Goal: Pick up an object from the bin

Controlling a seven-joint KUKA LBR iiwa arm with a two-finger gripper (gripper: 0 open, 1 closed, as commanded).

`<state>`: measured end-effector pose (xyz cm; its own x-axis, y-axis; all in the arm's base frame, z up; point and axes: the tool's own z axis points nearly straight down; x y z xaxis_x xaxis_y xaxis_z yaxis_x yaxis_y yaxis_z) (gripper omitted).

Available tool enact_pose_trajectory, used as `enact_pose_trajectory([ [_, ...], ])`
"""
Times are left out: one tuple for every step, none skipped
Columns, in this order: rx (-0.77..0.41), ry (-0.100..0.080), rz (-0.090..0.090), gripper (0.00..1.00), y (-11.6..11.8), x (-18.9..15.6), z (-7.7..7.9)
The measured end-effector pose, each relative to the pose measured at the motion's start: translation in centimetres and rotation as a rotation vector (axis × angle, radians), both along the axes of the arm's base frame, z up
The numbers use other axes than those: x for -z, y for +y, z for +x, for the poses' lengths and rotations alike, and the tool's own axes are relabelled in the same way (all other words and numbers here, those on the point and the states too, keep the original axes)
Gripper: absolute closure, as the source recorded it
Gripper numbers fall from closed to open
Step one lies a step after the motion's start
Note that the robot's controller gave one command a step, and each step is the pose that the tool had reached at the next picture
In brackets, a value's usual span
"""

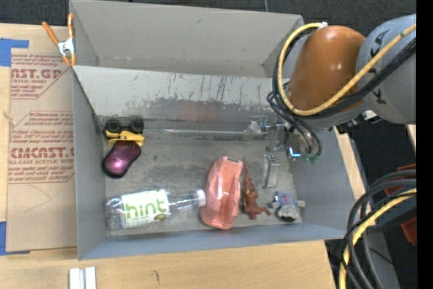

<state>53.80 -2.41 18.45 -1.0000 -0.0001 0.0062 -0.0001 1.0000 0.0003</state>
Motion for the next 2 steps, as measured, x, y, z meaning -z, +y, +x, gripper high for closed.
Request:
enact_pose_trajectory([
  [-0.001, -0.008, -0.001, 0.0, 0.0, -0.4, 0.2],
  [-0.116, -0.011, 0.0, 0.0, -3.1, 4.5, -1.9],
])
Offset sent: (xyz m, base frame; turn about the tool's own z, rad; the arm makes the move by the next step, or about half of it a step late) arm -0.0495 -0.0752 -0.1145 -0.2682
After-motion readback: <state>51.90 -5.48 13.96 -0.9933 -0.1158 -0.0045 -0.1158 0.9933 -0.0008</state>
